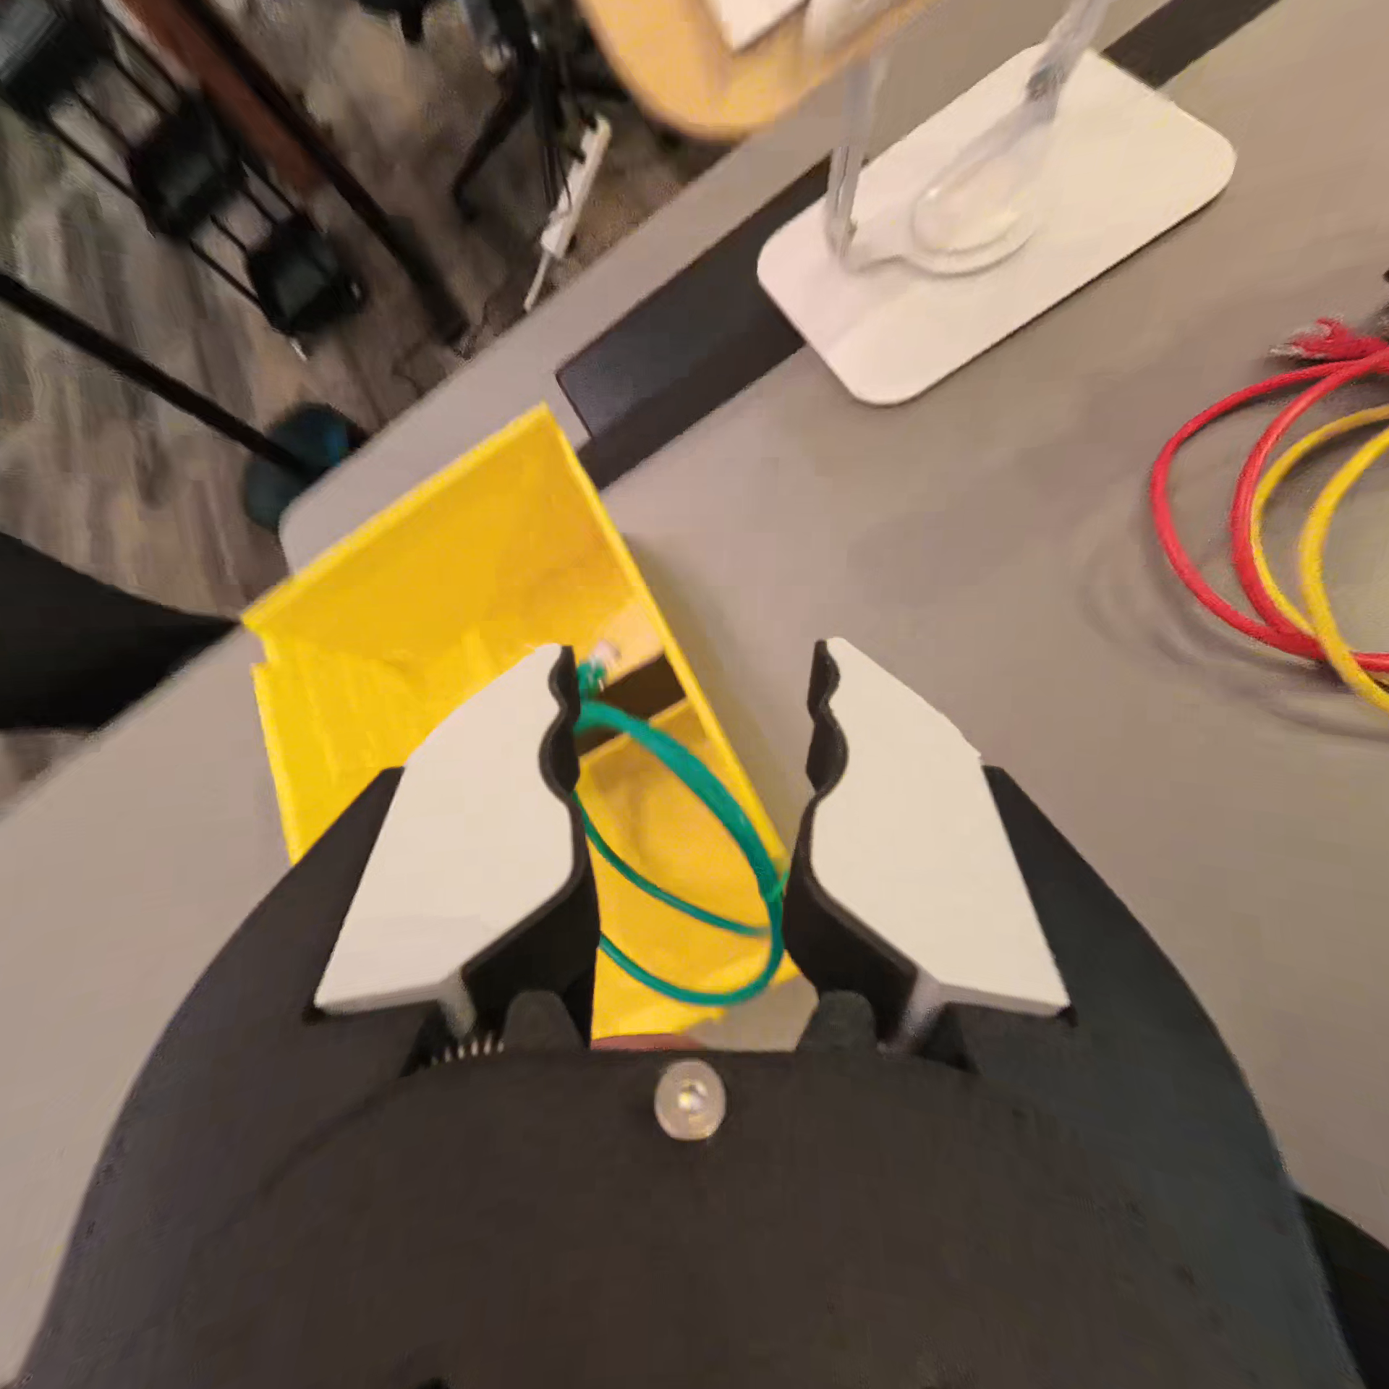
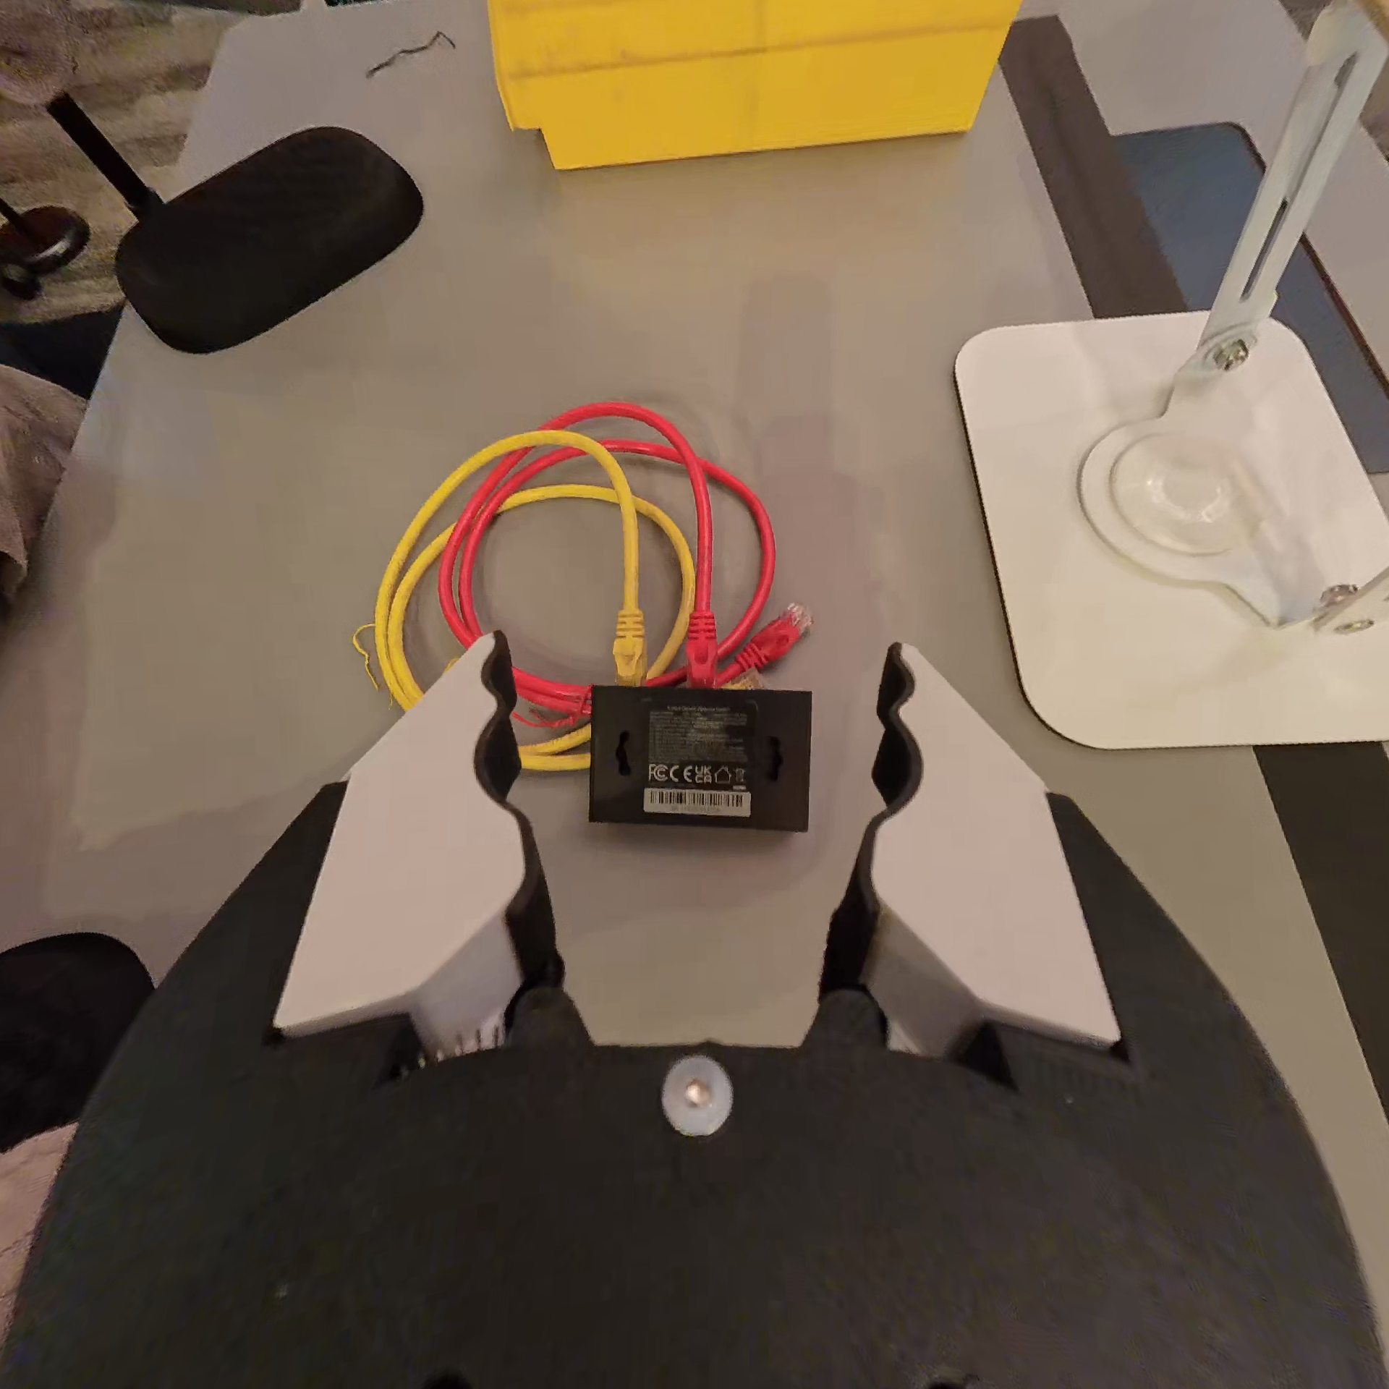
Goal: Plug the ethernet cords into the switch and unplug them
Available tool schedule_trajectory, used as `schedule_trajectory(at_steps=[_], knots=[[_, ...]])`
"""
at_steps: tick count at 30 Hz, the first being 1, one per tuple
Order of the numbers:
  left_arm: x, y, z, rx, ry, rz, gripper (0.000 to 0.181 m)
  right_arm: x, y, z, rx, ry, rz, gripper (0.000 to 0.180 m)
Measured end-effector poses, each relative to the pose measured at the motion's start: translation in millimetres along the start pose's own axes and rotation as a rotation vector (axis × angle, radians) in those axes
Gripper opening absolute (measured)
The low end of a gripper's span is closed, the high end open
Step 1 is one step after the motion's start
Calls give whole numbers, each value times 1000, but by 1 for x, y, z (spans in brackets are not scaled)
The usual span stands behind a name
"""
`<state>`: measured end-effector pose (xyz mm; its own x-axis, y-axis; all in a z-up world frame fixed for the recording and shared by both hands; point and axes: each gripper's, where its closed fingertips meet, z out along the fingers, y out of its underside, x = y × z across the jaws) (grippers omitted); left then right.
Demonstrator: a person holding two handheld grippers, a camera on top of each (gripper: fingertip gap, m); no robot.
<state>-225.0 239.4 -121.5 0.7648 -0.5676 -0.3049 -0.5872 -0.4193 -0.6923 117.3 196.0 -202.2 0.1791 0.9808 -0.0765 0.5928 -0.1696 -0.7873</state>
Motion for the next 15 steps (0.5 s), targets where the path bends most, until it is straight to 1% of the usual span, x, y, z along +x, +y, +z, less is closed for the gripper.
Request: schedule_trajectory(at_steps=[1, 2, 4, 7, 8, 9, 10, 12, 15], knots=[[0, 16, 0, -7, 34, -60, 59, -1, -1, 2, 3, -4, -6, 96], [2, 31, 2, -28, 75, -124, 59, -1, -3, 4, 3, -8, -9, 96], [7, 51, 11, -52, 120, -220, 68, -3, -4, 9, 1, -20, -11, 95], [14, 79, 30, -133, 145, -281, 70, -4, -3, 16, -17, -31, -15, 95], [15, 85, 35, -147, 145, -290, 66, -5, -3, 19, -22, -36, -17, 95], [19, 90, 38, -158, 168, -296, 57, -5, -3, 20, -24, -39, -19, 95], [22, 93, 40, -156, 190, -300, 40, -6, -3, 22, -26, -42, -21, 94], [24, 88, 39, -89, 222, -337, 13, -7, -4, 23, -26, -46, -25, 94], [14, 82, 31, -27, 175, -314, 8, -9, -8, 21, -6, -54, -30, 93]])
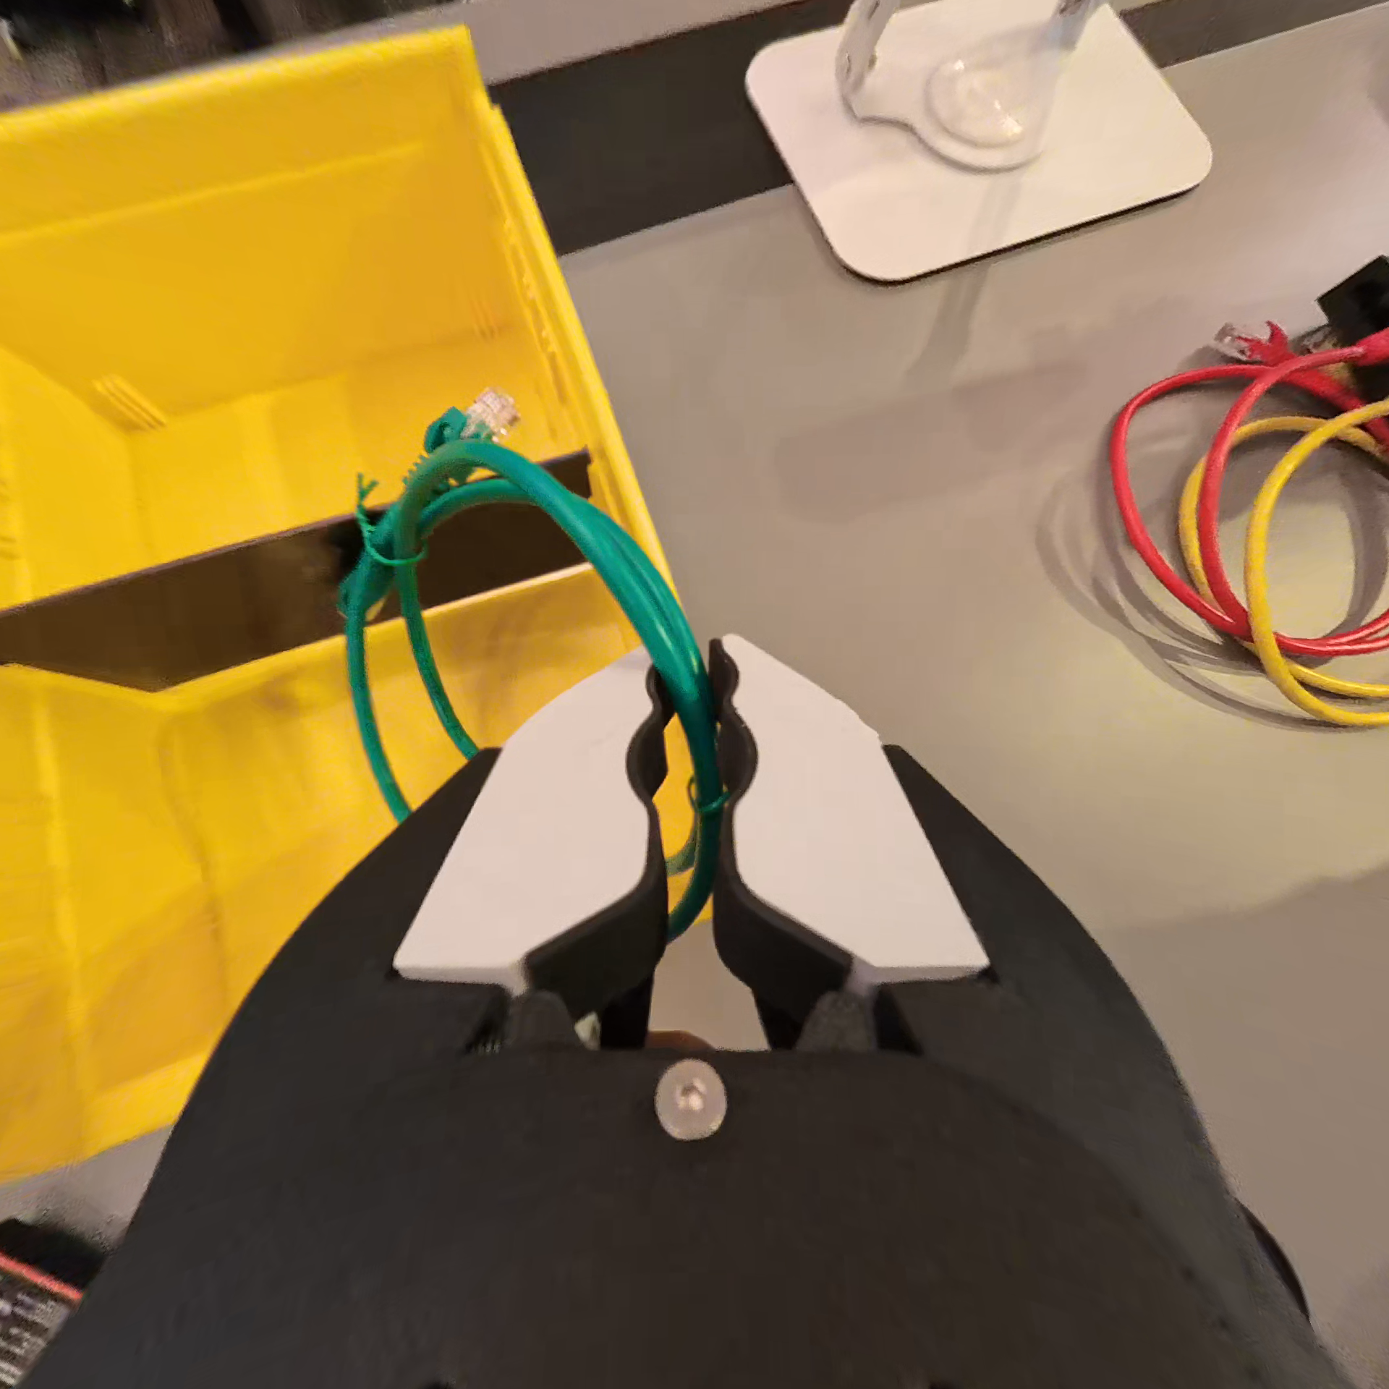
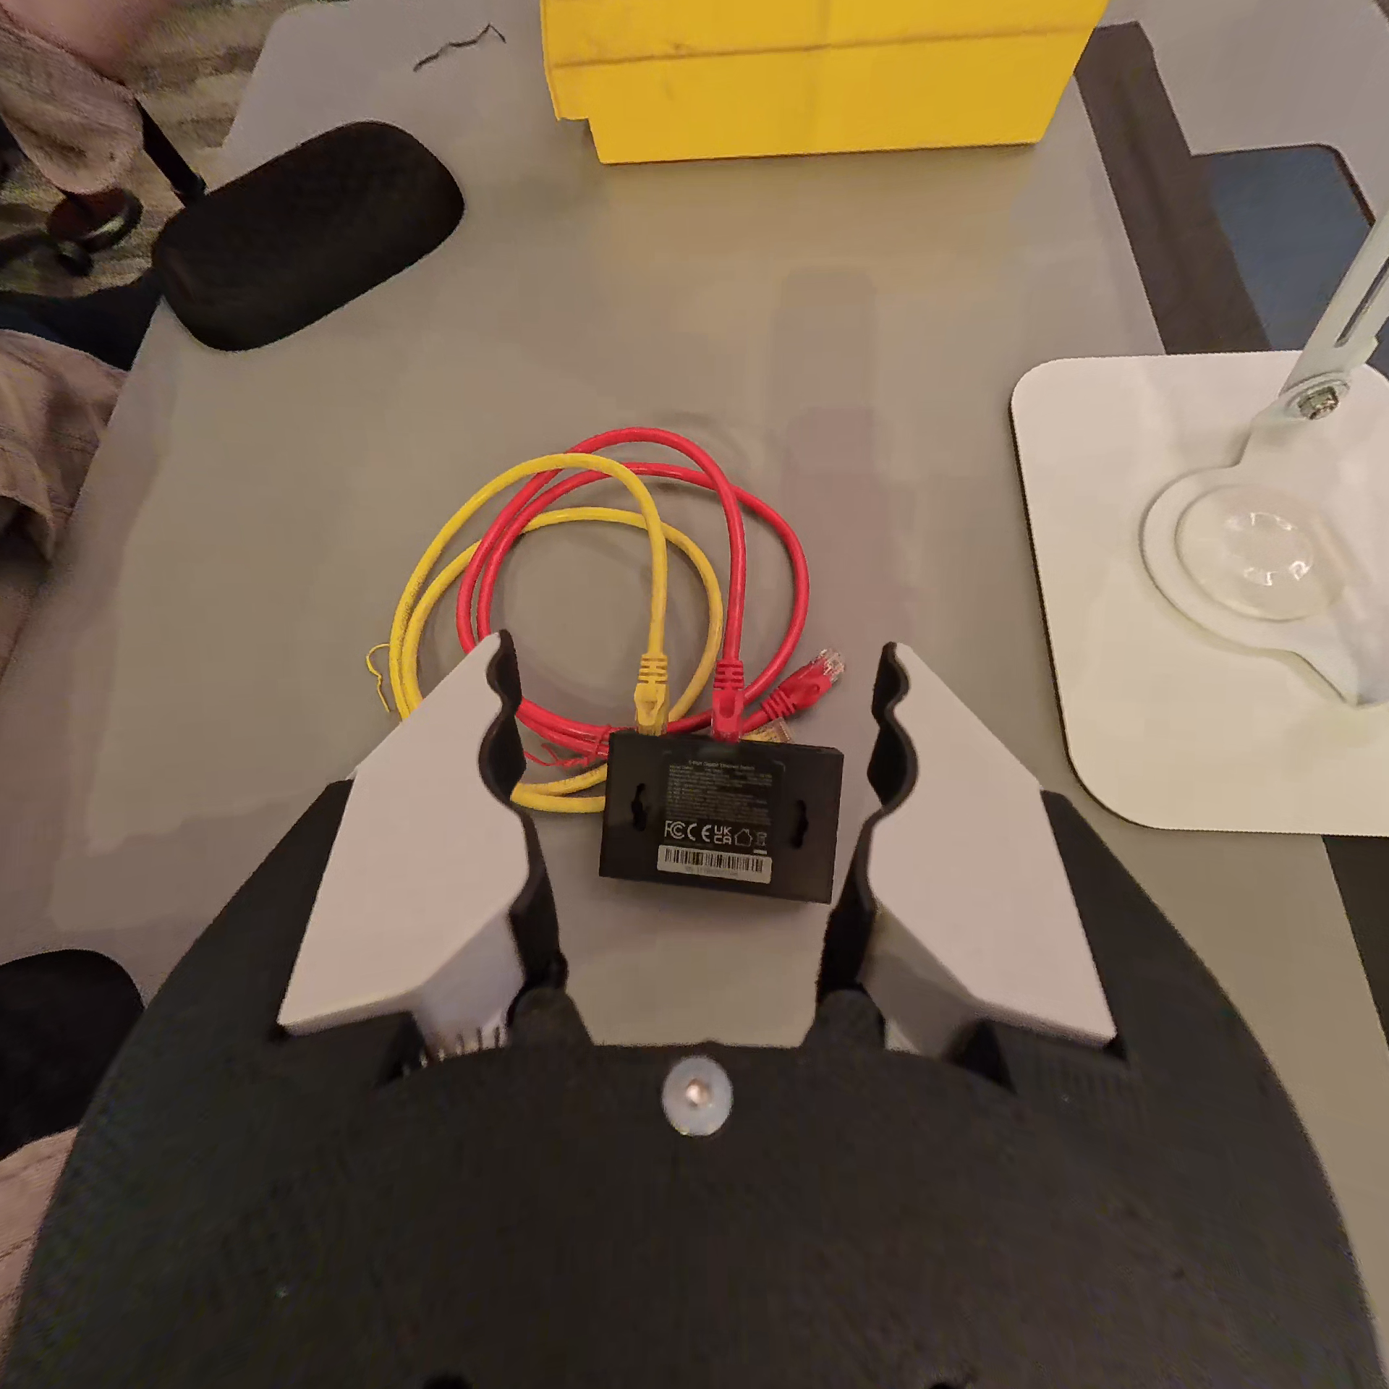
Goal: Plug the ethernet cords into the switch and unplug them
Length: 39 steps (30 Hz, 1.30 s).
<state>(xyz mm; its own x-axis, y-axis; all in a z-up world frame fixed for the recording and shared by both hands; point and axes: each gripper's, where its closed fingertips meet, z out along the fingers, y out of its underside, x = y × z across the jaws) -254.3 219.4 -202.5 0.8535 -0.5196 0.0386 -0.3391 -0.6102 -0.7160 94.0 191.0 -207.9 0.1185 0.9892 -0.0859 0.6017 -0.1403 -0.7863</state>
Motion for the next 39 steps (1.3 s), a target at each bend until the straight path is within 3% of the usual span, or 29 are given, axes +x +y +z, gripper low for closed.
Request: schedule_trajectory(at_steps=[9, 12, 16, 22, 25, 26, 30, 36, 39], knots=[[11, -55, -59, 243, -36, 152, 4, -3, -19, -11, 75, 16, -31, 91], [43, -91, -89, 360, 54, 216, 4, -8, -44, -17, 149, 45, -86, 90], [111, -137, -111, 472, 321, 297, 4, -17, -91, -20, 281, 106, -176, 87], [219, -167, -85, 445, 711, 497, 4, -13, -132, -36, 422, 295, -278, 86], [253, -167, -67, 394, 846, 582, 4, -4, -126, -44, 425, 352, -301, 81], [262, -166, -63, 381, 887, 594, 4, -2, -124, -47, 427, 357, -304, 75], [284, -160, -52, 353, 1014, 648, 4, -3, -121, -57, 491, 329, -316, 21], [271, -176, -34, 466, 1030, 549, 8, 3, -117, -60, 501, 335, -272, 10], [253, -194, -29, 591, 913, 479, 40, 14, -122, -67, 551, 373, -175, 9]])
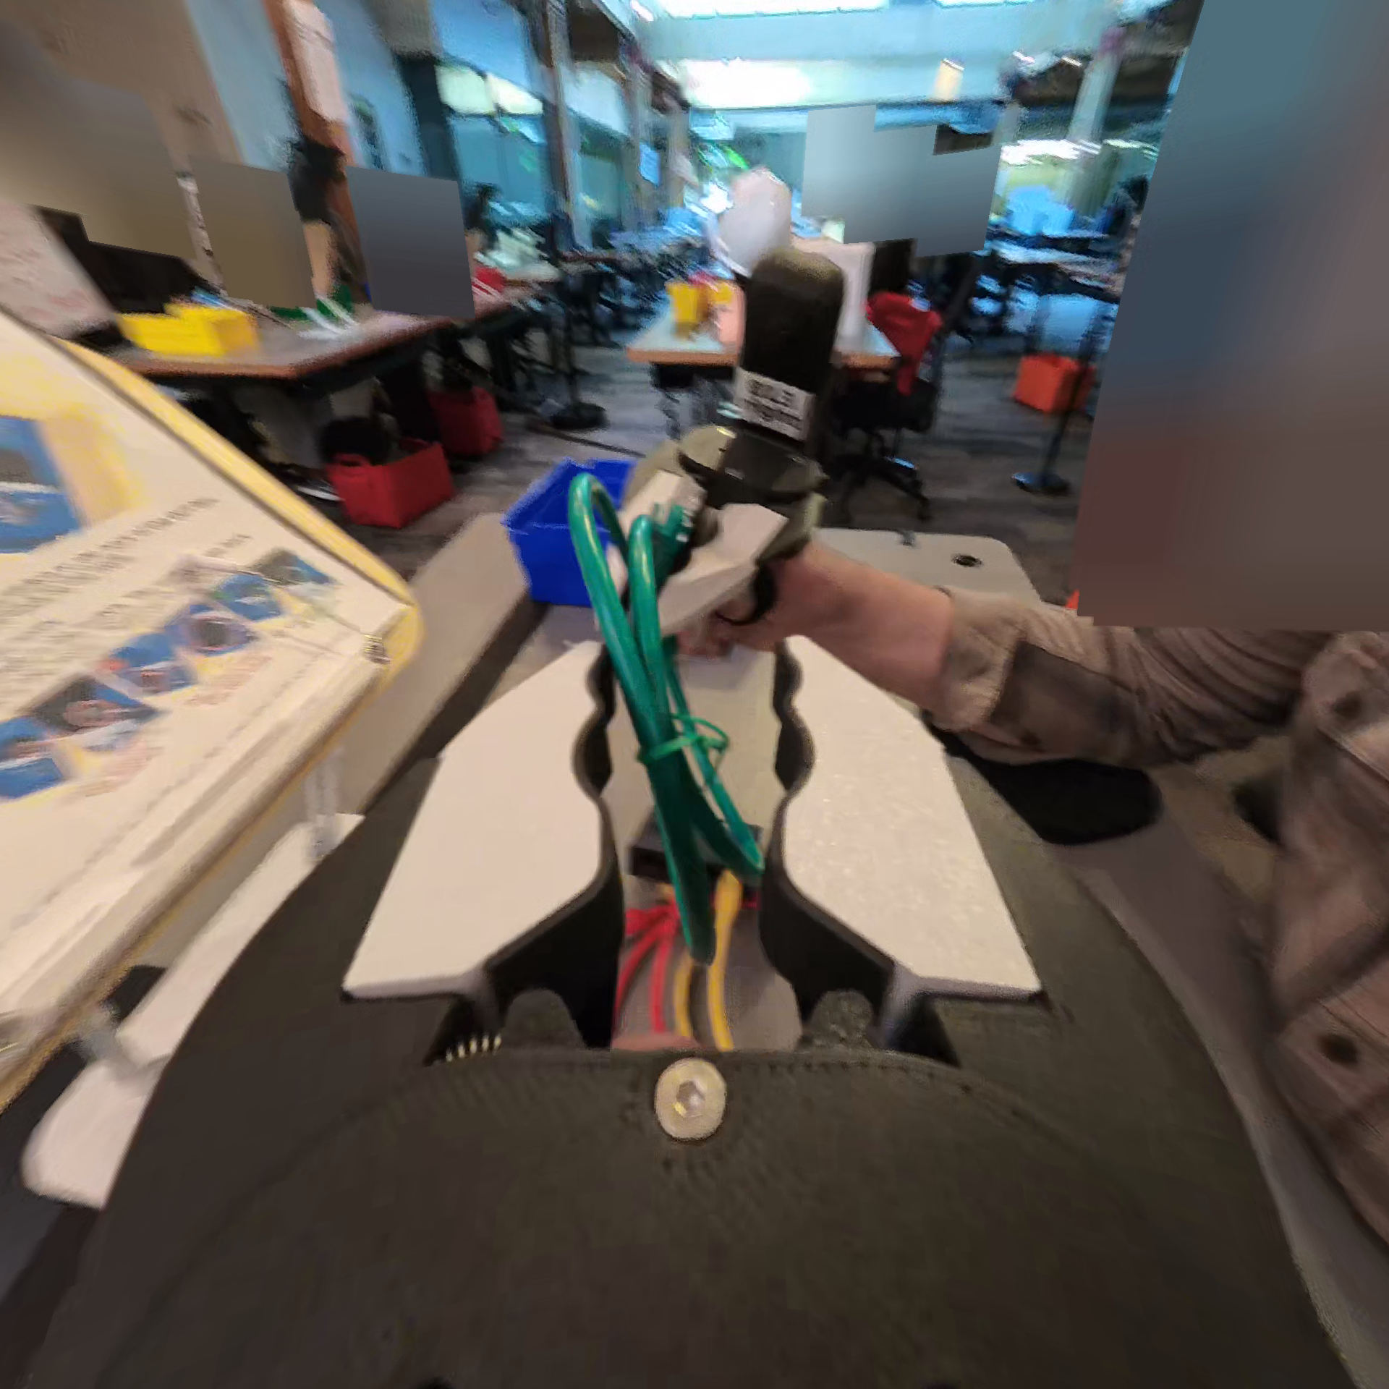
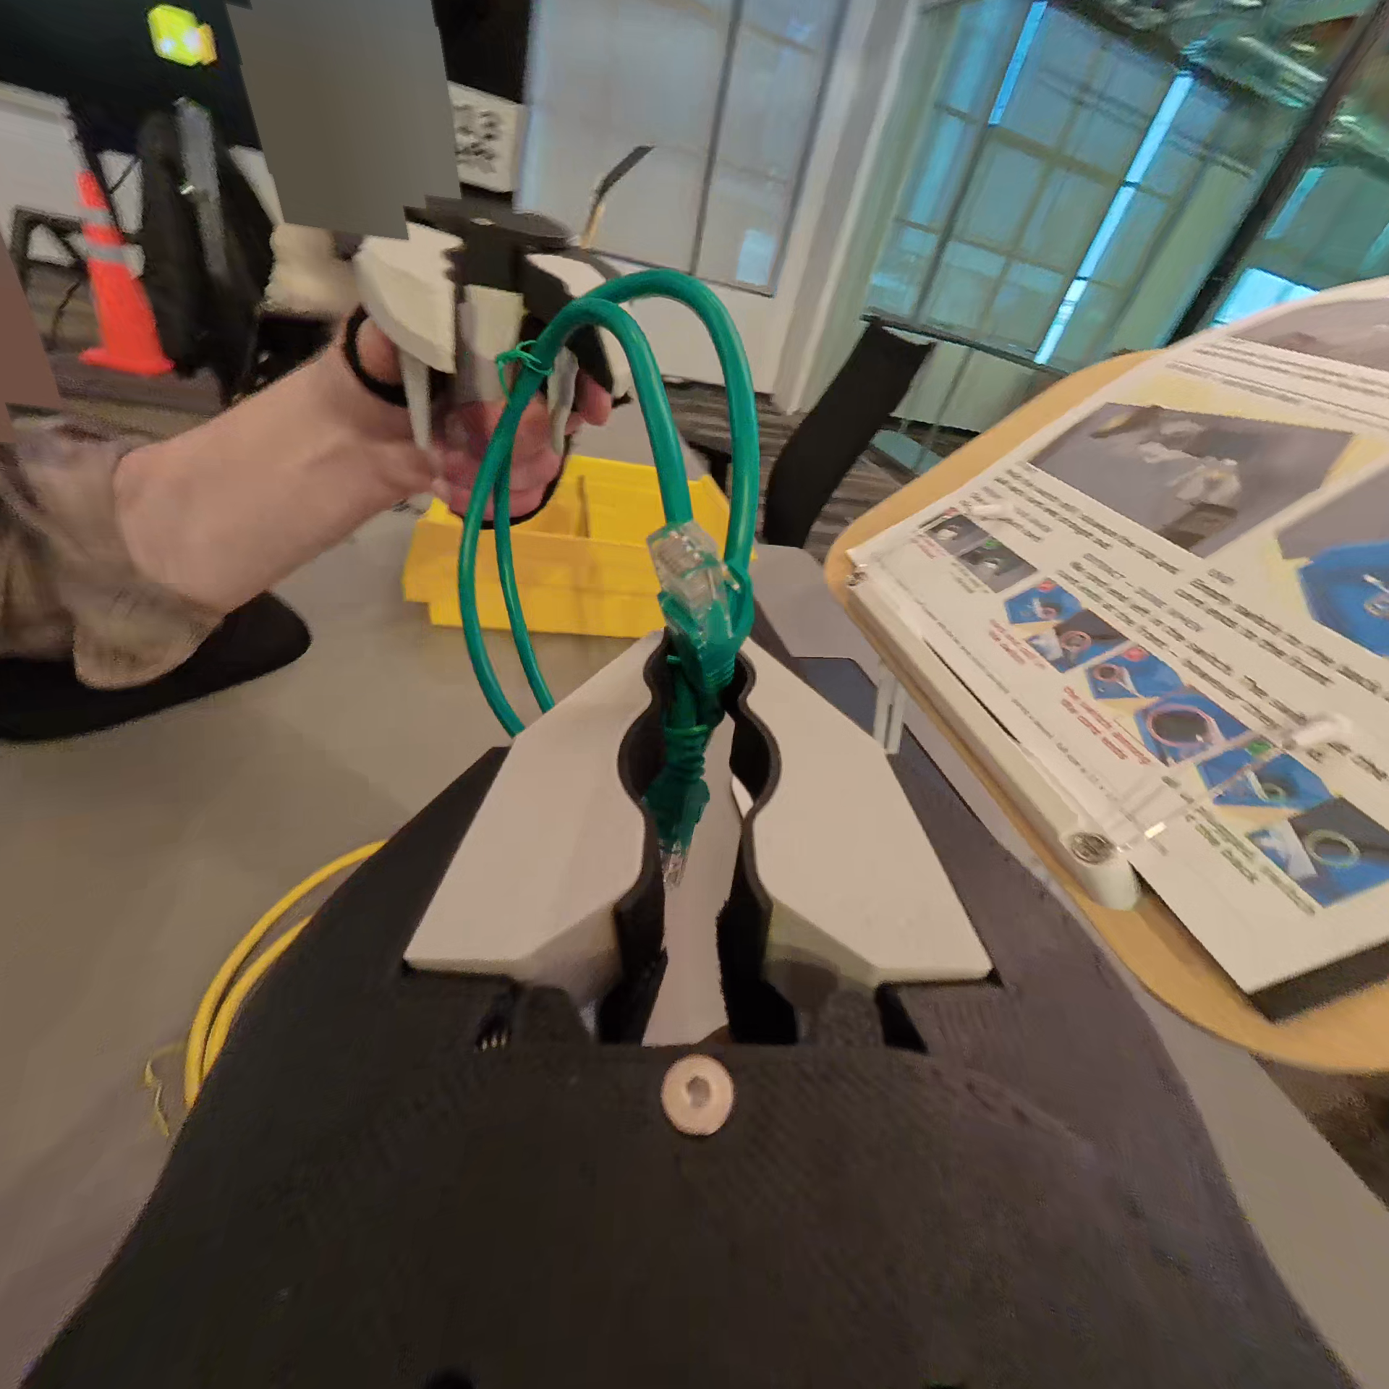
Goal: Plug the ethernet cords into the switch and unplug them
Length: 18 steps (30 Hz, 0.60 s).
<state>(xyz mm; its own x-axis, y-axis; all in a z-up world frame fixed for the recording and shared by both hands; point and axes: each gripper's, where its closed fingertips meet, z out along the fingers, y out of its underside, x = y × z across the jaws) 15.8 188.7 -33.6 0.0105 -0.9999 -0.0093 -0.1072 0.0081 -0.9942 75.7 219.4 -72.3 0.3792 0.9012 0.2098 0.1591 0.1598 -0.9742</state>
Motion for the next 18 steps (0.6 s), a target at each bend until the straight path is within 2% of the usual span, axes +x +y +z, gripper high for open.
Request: schedule_trajectory(at_steps=[2, 4, 6, 8, 10, 13, 16, 18], knots=[[-17, -14, -10, 54, -179, 76, 69, 10, -4, -1, 36, 44, 78, 9], [-21, -26, -19, 47, -317, 180, 75, 21, -5, -2, 69, 92, 168, 8], [-9, -31, -16, 0, -375, 312, 69, 31, -4, -3, 91, 148, 247, 7], [0, -18, 3, -125, -405, 383, 71, 37, -5, -2, 138, 182, 334, 8], [6, 7, 33, -246, -401, 420, 69, 37, -4, 4, 172, 188, 410, 8], [-18, 58, 59, -503, -523, 514, 74, 33, 0, 15, 185, 176, 500, 8], [-37, 85, 66, -611, -626, 559, 63, 27, 2, 23, 187, 169, 554, 8], [-49, 93, 62, -647, -698, 554, 48, 23, 4, 28, 174, 161, 576, 8]])
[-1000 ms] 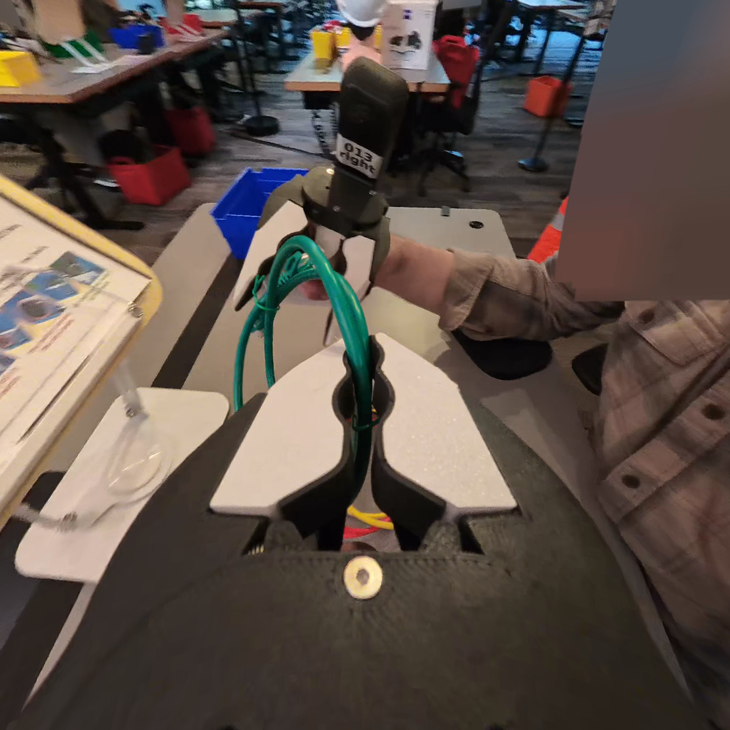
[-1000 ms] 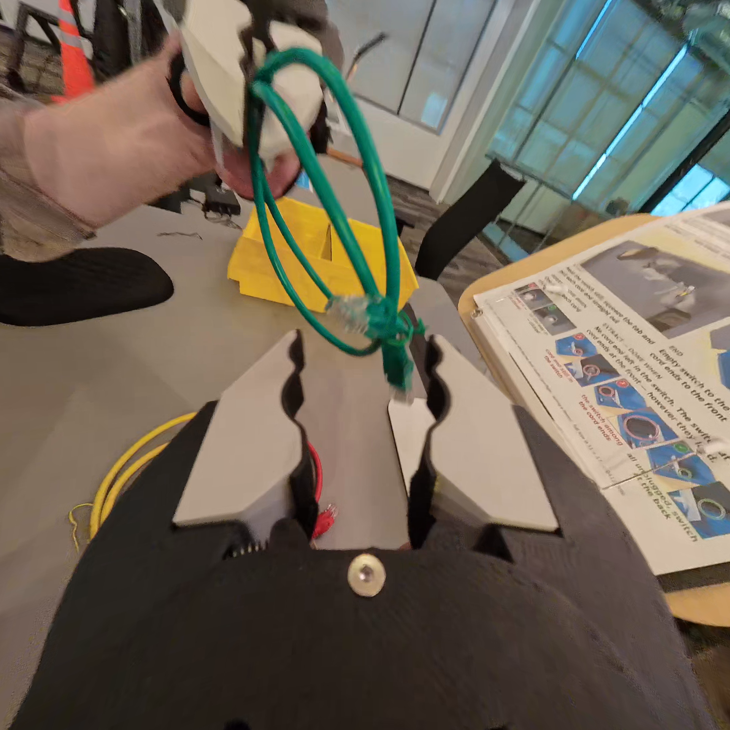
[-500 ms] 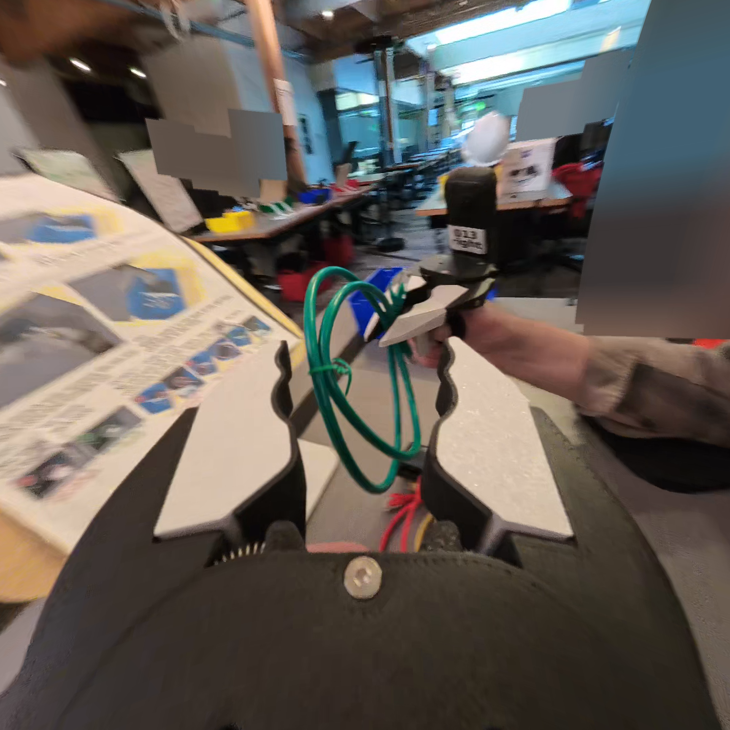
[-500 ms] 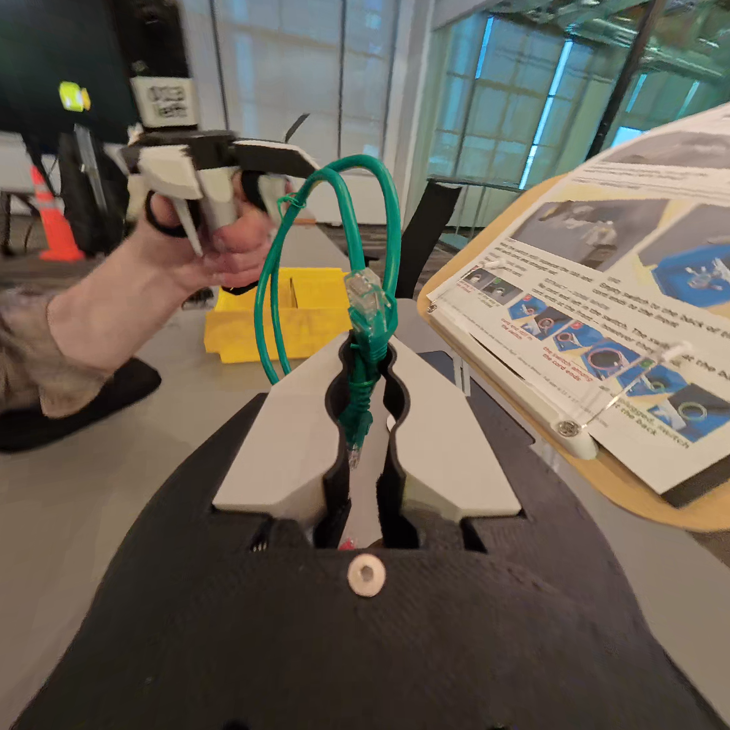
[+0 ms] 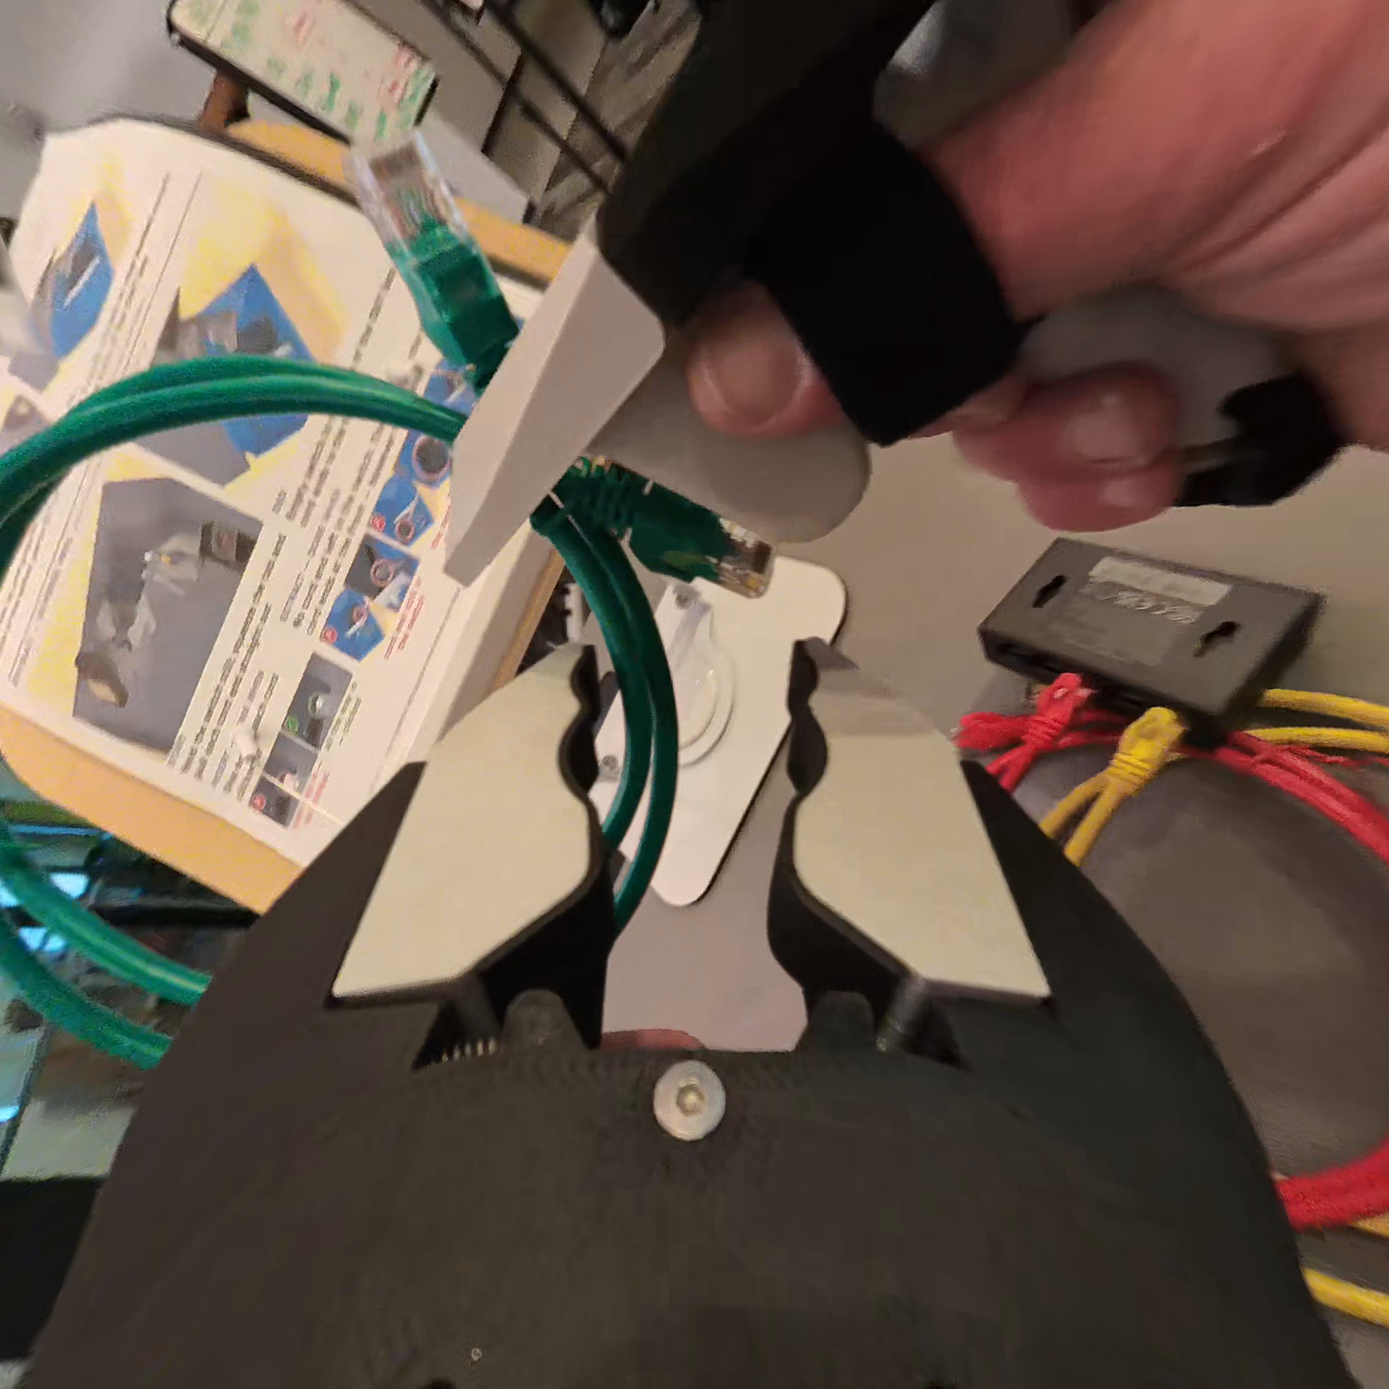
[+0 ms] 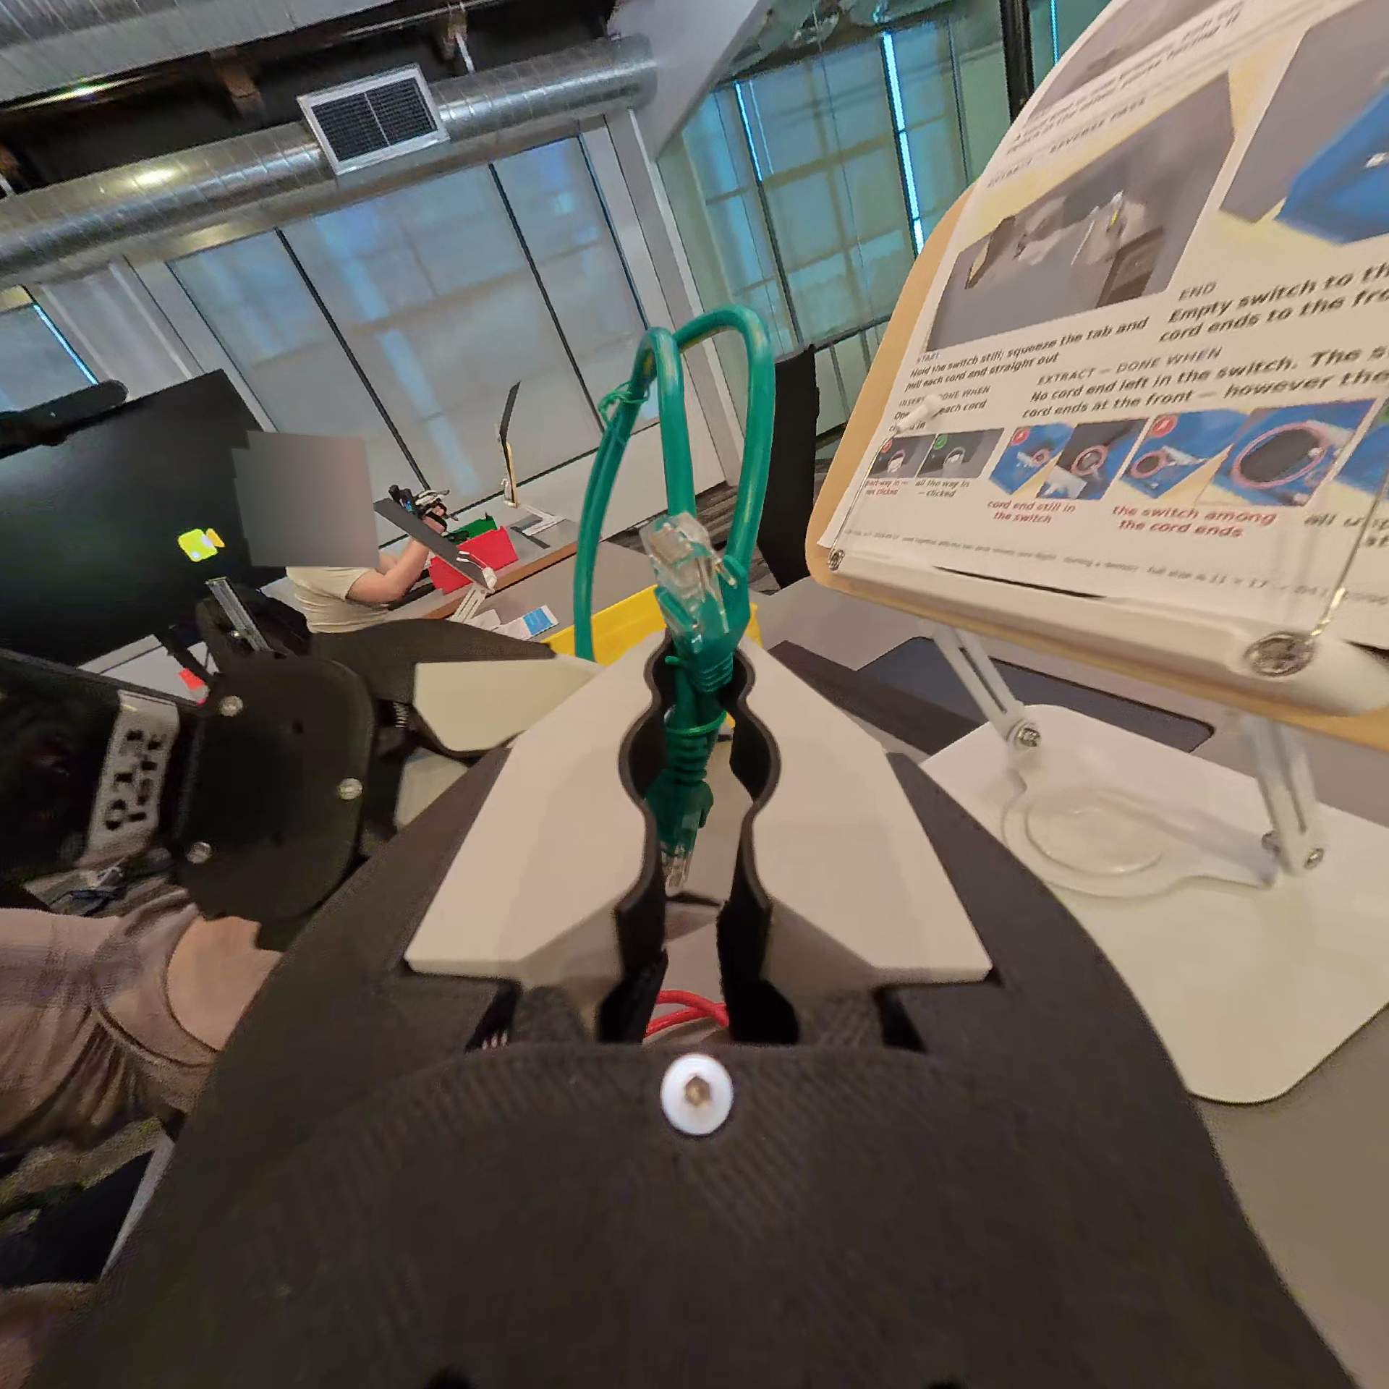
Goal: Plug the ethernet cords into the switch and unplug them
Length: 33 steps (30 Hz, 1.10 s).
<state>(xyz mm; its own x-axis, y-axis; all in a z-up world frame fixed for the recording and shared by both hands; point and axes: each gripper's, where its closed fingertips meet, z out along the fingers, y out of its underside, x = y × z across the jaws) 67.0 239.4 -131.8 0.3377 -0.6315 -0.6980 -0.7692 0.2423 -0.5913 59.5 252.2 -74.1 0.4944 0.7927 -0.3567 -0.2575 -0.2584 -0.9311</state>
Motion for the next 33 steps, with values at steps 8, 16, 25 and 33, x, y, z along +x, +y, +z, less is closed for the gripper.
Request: schedule_trajectory(at_steps=[8, 16, 25, 33], knots=[[-11, 12, 6, 40, -26, -49, 5, -16, 4, 8, -5, -99, 67, 12], [-16, -3, -9, 312, 178, -278, 4, -33, -17, -3, 13, -204, 17, 36], [-11, -23, -45, 583, 481, -401, 4, -47, -15, -12, -80, -274, -82, 30], [5, -33, -64, 687, 662, -388, 3, -70, -12, -9, -43, -458, 49, 15]])
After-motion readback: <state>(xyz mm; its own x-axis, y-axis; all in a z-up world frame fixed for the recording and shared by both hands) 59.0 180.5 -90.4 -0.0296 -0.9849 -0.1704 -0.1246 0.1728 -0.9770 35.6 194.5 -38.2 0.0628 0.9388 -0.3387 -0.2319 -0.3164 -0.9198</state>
